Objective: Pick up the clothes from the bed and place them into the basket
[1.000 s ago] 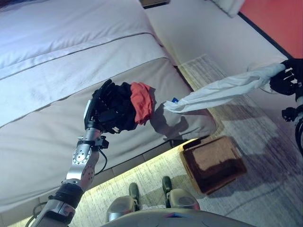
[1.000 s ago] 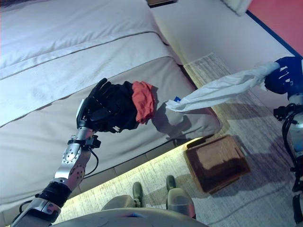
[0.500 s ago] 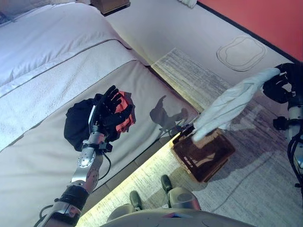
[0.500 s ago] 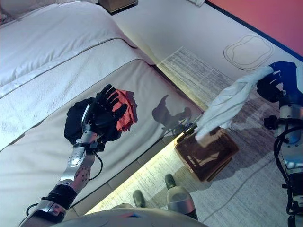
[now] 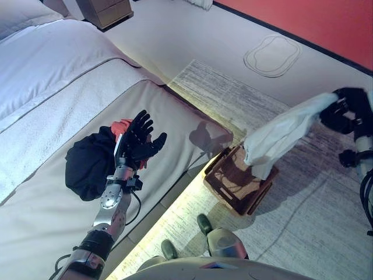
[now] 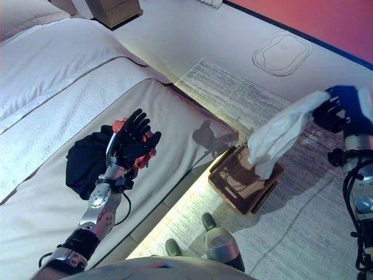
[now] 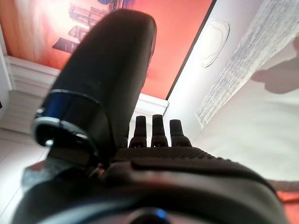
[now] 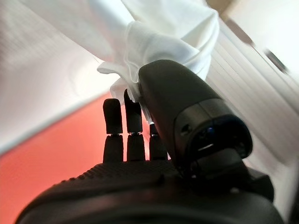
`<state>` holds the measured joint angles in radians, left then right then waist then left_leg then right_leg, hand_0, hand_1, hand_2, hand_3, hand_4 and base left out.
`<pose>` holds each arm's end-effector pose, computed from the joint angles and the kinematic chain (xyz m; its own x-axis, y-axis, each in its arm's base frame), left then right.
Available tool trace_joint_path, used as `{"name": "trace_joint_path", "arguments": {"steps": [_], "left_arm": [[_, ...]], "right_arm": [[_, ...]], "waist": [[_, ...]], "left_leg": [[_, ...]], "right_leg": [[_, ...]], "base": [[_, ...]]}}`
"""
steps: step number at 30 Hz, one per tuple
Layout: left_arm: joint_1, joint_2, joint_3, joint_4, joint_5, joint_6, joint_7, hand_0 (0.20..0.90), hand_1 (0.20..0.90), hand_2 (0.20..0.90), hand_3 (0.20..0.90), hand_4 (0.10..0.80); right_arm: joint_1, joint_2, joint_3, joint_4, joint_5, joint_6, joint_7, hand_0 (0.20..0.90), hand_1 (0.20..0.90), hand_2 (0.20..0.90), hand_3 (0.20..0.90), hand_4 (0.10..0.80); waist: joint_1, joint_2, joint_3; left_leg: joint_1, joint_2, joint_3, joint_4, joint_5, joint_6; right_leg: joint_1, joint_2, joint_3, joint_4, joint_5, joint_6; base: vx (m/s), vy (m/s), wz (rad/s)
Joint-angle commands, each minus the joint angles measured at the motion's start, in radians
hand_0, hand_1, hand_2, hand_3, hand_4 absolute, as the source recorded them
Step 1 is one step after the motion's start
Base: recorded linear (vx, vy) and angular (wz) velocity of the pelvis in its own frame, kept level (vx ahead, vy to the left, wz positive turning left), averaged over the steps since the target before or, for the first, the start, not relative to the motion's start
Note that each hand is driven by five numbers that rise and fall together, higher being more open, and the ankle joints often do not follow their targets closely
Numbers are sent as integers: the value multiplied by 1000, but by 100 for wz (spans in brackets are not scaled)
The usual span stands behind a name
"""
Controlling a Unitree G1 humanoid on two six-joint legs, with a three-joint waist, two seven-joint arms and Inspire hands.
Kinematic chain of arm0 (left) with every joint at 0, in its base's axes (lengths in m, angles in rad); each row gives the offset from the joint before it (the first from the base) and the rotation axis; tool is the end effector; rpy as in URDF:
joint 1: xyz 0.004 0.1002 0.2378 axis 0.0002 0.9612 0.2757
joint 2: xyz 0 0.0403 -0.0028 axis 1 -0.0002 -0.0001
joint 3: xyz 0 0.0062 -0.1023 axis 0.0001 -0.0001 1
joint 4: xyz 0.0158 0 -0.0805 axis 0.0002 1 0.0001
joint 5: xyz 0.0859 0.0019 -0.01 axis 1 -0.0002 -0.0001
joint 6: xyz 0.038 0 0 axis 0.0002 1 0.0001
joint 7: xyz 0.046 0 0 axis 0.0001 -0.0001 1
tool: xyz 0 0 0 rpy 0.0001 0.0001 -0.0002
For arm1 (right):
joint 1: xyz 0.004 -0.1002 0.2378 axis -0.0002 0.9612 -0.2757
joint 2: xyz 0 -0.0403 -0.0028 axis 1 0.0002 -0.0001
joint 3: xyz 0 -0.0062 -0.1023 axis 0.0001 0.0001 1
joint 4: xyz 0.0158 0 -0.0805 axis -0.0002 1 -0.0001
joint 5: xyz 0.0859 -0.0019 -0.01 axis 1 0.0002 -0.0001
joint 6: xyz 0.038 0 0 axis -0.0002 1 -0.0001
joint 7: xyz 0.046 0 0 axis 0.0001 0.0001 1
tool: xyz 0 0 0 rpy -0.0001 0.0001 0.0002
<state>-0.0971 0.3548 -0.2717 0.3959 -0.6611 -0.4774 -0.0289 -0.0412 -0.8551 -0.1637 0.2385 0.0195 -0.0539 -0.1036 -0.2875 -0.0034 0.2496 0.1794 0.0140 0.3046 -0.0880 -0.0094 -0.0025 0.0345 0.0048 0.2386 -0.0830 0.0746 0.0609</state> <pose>0.1961 0.1955 0.0179 0.9945 -0.0388 0.0977 0.0615 0.9685 -0.2414 0.1879 -0.3366 0.1192 0.9469 -0.3004 0.1143 0.2881 0.6354 -0.7165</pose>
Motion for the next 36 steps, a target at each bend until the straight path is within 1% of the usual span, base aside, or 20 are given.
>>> {"name": "trace_joint_path", "arguments": {"steps": [1,3,5,6,10,11,12,13,14,16,19,25,31,36], "left_arm": [[-73,-1,13,0,77,-104,4,900,900,900,900,800],[-76,-3,12,3,84,-103,11,900,900,900,900,800],[-81,-6,13,4,94,-97,14,900,900,900,900,800],[-84,-7,10,8,98,-97,14,900,900,900,900,800],[-94,-10,-5,25,99,-103,4,900,900,900,900,800],[-100,-11,-15,27,99,-103,3,900,900,900,900,800],[-103,-12,-21,29,99,-104,-1,900,900,900,900,800],[-104,-12,-23,29,99,-104,-3,900,900,900,900,800],[-110,-15,-34,34,97,-107,-10,900,900,900,900,800],[-116,-15,-40,36,90,-105,-17,900,900,900,900,800],[-120,-9,-42,44,81,-103,-25,900,900,900,900,800],[-106,10,-30,38,73,-97,-46,900,900,900,900,800],[-83,13,-7,31,66,-95,-50,900,900,900,900,800],[-76,13,-4,30,64,-97,-42,900,900,900,900,800]], "right_arm": [[-24,11,12,26,32,-42,24,300,300,300,200,100],[3,51,35,54,20,-55,29,300,300,300,200,100],[19,92,71,94,9,-47,44,300,300,300,200,100],[23,108,89,113,-1,-39,48,300,300,300,200,100],[4,153,171,231,-7,-55,25,300,300,300,200,100],[-11,167,197,274,-11,-55,2,340,340,340,247,147],[-27,174,214,314,-14,-58,-23,900,900,900,900,800],[-31,176,217,321,-15,-58,-26,900,900,900,900,800],[-56,189,238,382,-24,-56,-29,900,900,900,900,800],[-67,203,251,426,-17,-55,-43,900,900,900,900,800],[-73,215,257,441,-19,-55,-58,900,900,900,900,800],[-49,215,244,363,-15,-34,-80,900,900,900,900,800],[-15,208,220,274,-40,-16,-90,900,900,900,900,800],[-27,175,215,235,-88,-17,-100,900,900,900,900,800]], "waist": [[15,-18,-76],[12,-16,-68],[13,-13,-65],[14,-13,-64],[26,-8,-60],[31,-7,-59],[37,-5,-59],[38,-4,-58],[48,0,-58],[61,3,-63],[70,6,-60],[77,5,-51],[84,-8,-53],[104,-20,-55]], "left_leg": [[-52,18,-14,71,-100,17],[-47,17,-13,71,-102,19],[-46,17,-11,68,-101,20],[-46,16,-10,68,-101,20],[-45,14,-10,70,-102,21],[-45,13,-10,72,-102,21],[-45,13,-12,74,-103,21],[-45,13,-12,74,-103,21],[-44,12,-17,74,-104,21],[-46,11,-18,72,-101,21],[-47,11,-25,72,-100,20],[-52,9,-46,66,-93,19],[-49,8,-71,59,-87,18],[-51,7,-103,55,-81,17]], "right_leg": [[-82,-19,-45,91,-11,35],[-80,-19,-49,94,-13,37],[-81,-19,-53,93,-11,38],[-82,-20,-54,93,-10,38],[-81,-22,-61,89,-6,39],[-81,-22,-62,88,-5,39],[-80,-23,-64,88,-5,38],[-80,-23,-64,88,-5,38],[-76,-24,-68,85,-5,37],[-77,-25,-68,82,-2,37],[-73,-27,-73,80,-3,36],[-70,-26,-79,80,-6,34],[-61,-23,-81,77,-9,31],[-49,-23,-91,74,-11,27]], "base": [[-23,-16,-4],[0,0,0],[0,0,0],[0,0,0],[0,0,0],[0,0,0],[0,0,0],[0,0,0],[0,0,0],[0,0,0],[13,-20,2],[-5,-15,6],[24,-16,7],[34,-25,12]]}}
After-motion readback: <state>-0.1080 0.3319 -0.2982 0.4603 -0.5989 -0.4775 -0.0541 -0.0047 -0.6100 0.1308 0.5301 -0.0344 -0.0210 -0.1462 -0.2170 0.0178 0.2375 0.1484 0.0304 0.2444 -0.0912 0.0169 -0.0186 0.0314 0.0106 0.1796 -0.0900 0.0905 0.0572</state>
